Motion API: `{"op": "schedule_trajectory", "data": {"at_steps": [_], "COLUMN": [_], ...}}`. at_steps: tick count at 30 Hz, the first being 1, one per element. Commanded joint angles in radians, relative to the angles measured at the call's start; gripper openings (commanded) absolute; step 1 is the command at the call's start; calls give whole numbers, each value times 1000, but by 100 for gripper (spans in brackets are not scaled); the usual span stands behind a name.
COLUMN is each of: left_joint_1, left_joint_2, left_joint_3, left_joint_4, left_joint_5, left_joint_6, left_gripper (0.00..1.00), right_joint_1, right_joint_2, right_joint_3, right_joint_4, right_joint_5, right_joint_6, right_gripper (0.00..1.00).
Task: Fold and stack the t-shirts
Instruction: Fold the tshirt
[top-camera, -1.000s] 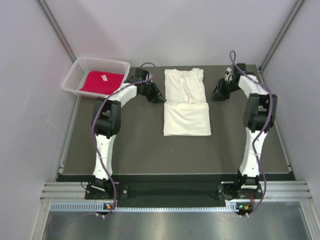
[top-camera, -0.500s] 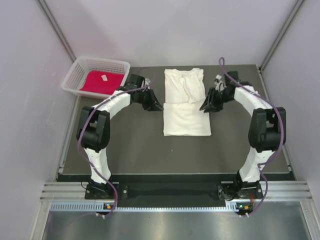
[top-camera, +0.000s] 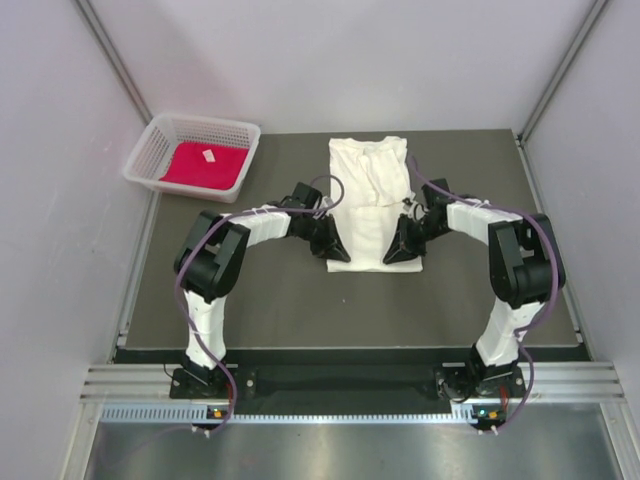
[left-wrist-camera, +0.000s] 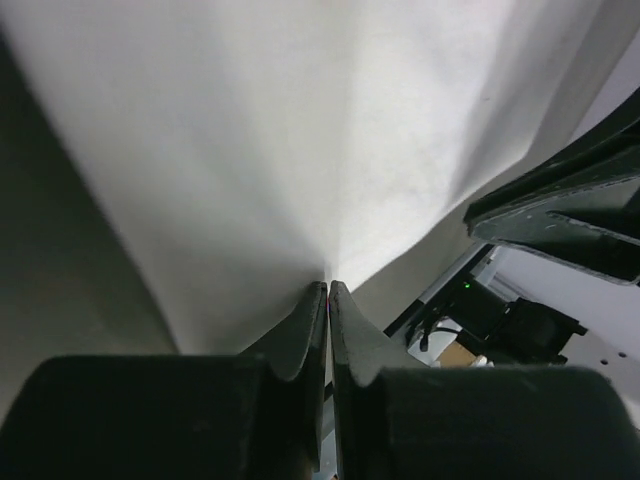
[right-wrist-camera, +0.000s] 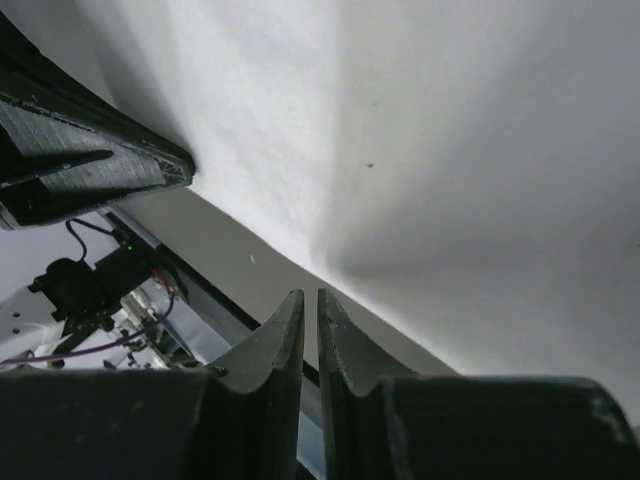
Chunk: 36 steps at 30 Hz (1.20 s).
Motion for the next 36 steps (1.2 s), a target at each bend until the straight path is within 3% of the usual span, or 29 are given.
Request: {"op": "schedule_trajectory", "data": {"at_steps": [1, 6, 14, 19, 21, 25, 26, 36], "left_joint_1": [18, 23, 37, 37, 40, 78, 83, 138], "left_joint_2": [8, 16, -58, -156, -191, -147, -107, 201], "left_joint_3": [-23, -60, -63, -32, -23, -18, -11, 196], "left_joint_4": [-3, -43, -158, -217, -181, 55, 161, 492], "left_joint_5": [-10, -41, -109, -90, -78, 31, 63, 71], "left_joint_6": [70, 140, 266, 277, 236, 75, 11, -196], "left_gripper": [8, 8, 8, 11, 13, 14, 14, 13], "right_joint_1": [-29, -87, -282, -296, -284, -256, -250, -170], "right_joint_2": [21, 9, -83, -180, -208, -156, -107, 262], "right_joint_3": [-18, -61, -110, -85, -70, -1, 14, 283], "right_joint_4": [27, 13, -83, -120, -91, 72, 108, 360], "right_joint_5": [29, 83, 248, 246, 186, 10, -27, -205], "right_joint_6": [-63, -107, -201, -183, -163, -36, -9, 216], "right_gripper": [11, 11, 13, 15, 15, 17, 17, 18]}}
